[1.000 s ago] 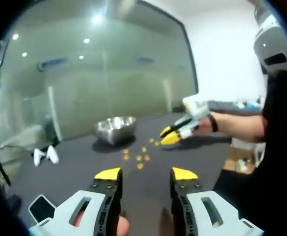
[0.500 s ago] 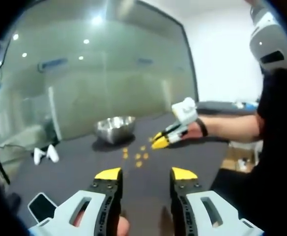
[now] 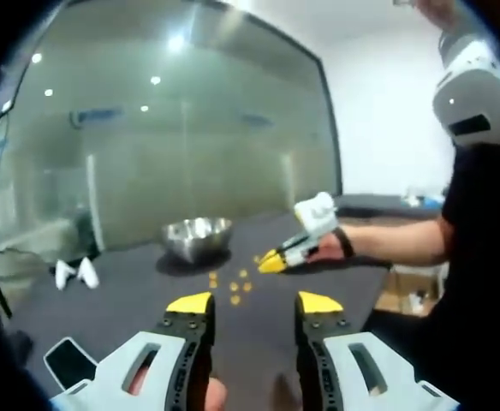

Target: Pick up the QQ candy scattered on the table and place it into the stainless steel bowl on the table

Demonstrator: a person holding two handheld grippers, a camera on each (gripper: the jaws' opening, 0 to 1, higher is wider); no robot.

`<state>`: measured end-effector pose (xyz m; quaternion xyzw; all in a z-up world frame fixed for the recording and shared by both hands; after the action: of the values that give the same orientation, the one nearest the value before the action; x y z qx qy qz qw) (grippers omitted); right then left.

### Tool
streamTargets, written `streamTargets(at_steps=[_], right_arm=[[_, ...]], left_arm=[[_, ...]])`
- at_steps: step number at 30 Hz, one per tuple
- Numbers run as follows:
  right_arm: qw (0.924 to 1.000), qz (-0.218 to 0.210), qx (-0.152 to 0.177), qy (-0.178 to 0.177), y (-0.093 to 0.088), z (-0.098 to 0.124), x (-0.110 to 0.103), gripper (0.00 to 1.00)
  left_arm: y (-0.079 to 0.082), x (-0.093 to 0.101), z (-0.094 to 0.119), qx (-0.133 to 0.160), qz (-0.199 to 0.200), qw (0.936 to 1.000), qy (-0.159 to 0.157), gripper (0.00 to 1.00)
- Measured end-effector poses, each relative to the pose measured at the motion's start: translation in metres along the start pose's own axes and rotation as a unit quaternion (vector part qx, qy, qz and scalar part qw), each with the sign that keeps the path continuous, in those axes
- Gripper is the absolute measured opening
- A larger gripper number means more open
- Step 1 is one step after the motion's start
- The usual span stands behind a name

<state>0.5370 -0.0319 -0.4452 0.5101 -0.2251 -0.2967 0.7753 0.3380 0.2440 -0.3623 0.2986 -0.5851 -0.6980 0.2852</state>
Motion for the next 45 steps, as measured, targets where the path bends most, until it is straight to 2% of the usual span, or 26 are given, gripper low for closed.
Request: streamTargets(at_steps=[6,11,17,21,24,27,31,34,36,41,45], right_arm=[[1.0000,-0.003,0.001,-0.001,0.001,0.001,-0.002,0.10],[0.9996,-0.007,0.025,-0.008,0.010,0.011,-0.005,0.10],[0.9957,-0.008,0.082,-0.044,0.041,0.030,0.003,0.10],[0.9929,0.004,0.110,-0.045,0.066,0.034,0.012,0.10],[0.9924,0.004,0.116,-0.041,0.079,0.028,0.017,0.10],[0.9915,0.022,0.121,-0.041,0.093,0.020,0.020,0.09],[0.9905,0.028,0.127,-0.045,0.114,0.002,0.030,0.09],[0.9876,0.031,0.145,-0.052,0.130,-0.010,0.036,0.09],[0.9882,0.009,0.149,-0.036,0.137,-0.019,0.037,0.09],[0.9876,0.009,0.148,-0.053,0.152,-0.041,0.050,0.09],[0.9880,0.008,0.147,-0.047,0.158,-0.050,0.048,0.09]], left_arm=[[-0.004,0.000,0.000,-0.015,-0.002,0.9998,0.010,0.39],[-0.003,0.003,-0.001,-0.016,-0.008,0.9998,0.005,0.39],[-0.007,0.003,-0.004,-0.025,-0.009,0.9996,0.005,0.39],[-0.008,0.004,-0.006,-0.031,-0.014,0.9994,0.004,0.39],[-0.009,0.004,-0.006,-0.036,-0.020,0.9991,0.008,0.39],[-0.011,0.003,-0.006,-0.041,-0.020,0.9989,0.011,0.39],[-0.012,0.004,-0.005,-0.043,-0.017,0.9989,0.012,0.39],[-0.013,0.005,-0.005,-0.044,-0.017,0.9988,0.011,0.39],[-0.014,0.005,-0.004,-0.046,-0.016,0.9987,0.012,0.39],[-0.015,0.003,-0.001,-0.048,-0.012,0.9986,0.017,0.39],[-0.016,0.002,0.000,-0.050,-0.011,0.9985,0.018,0.39]])
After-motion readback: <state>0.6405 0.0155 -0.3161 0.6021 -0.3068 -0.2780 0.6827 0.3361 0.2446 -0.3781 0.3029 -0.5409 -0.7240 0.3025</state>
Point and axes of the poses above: the point that each gripper's makers call its tool centre point, and the gripper's own axes: z roughly backward along the fingers, x roughly to its right, y roughly out of its top, the point moved 9 cm from there along z, roughly backward along the fingers, and after that the axes turned 1 degree about y, right-handed, at the moved point
